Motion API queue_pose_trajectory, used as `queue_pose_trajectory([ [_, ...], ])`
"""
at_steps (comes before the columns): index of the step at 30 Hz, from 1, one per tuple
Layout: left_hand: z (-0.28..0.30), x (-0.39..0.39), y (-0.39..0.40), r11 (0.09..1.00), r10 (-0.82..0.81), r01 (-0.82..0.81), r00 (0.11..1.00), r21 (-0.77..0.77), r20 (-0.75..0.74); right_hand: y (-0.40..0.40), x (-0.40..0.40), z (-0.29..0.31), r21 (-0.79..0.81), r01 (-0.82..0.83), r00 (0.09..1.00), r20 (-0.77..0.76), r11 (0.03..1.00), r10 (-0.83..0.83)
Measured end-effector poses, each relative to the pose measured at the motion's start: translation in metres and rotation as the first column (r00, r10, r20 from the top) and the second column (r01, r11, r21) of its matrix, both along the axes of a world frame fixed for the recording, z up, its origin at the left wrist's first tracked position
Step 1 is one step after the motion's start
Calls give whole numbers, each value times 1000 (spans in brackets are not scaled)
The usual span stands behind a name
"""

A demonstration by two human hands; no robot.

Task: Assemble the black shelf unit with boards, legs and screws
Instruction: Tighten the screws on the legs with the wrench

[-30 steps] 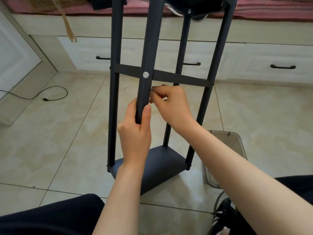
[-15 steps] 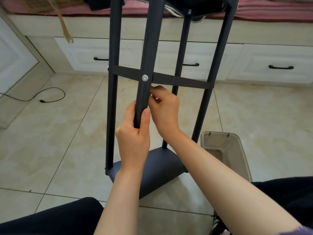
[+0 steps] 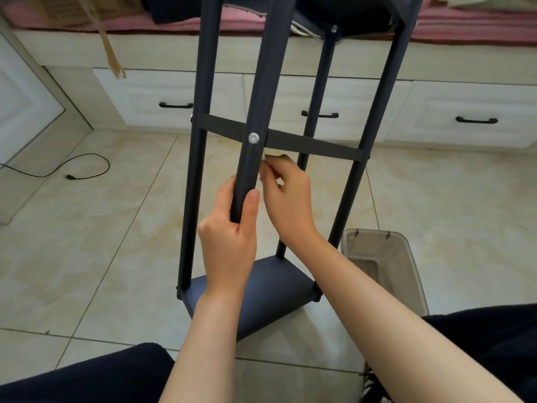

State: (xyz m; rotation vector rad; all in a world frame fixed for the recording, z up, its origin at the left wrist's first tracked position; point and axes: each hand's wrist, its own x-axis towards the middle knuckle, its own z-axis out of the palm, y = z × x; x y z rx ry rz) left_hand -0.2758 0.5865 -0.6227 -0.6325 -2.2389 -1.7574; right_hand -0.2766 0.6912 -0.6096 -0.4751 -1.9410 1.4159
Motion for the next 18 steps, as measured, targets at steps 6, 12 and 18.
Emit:
queue_pose_trajectory([
  [6,3,4,-1,1000,-14,14,1000,-10,13,12,24,22,-102,-128,981,133,986,142],
  [12,0,1,-4,1000,1,-1,999,12,47,19,36,33,-116,-207,958,175,971,225],
  [18,-1,-2,-5,1000,16,-17,998,18,61,17,27,39,-72,-231,939,243,970,242],
])
